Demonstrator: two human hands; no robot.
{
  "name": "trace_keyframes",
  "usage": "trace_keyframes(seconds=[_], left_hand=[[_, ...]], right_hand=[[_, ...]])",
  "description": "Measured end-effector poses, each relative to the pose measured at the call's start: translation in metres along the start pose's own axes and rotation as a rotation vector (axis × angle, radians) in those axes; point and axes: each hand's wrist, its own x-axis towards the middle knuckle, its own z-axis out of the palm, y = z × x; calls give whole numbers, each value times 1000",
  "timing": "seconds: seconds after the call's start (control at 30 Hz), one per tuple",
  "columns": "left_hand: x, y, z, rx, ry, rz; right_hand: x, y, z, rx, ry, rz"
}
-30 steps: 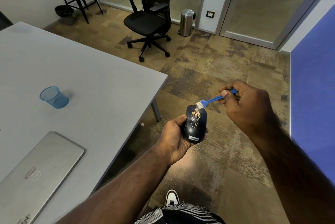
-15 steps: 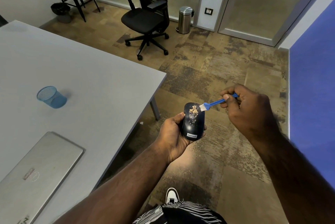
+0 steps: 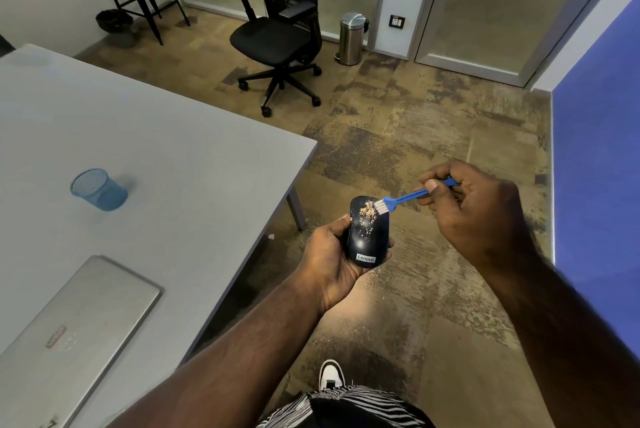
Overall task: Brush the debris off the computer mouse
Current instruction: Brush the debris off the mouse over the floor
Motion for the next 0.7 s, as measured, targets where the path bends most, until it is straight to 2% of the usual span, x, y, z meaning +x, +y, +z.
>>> trace_keyframes(seconds=[0.1,0.2,0.5,0.6,0.7], left_hand=[[0,0,1,-2,13,3],[1,-1,1,-10,21,-1],[-2,-4,4,-8,13,-24],[-2,-2,3,-3,14,-20],[-1,-1,2,0,18,-9]], right_hand=[[-9,-6,-2,109,-83,-31],[-19,-10,0,55,-182,-105],[-7,4,2,-76,32,38],[-6,5,-1,-20,45,30],[-9,3,1,63,-15,15]])
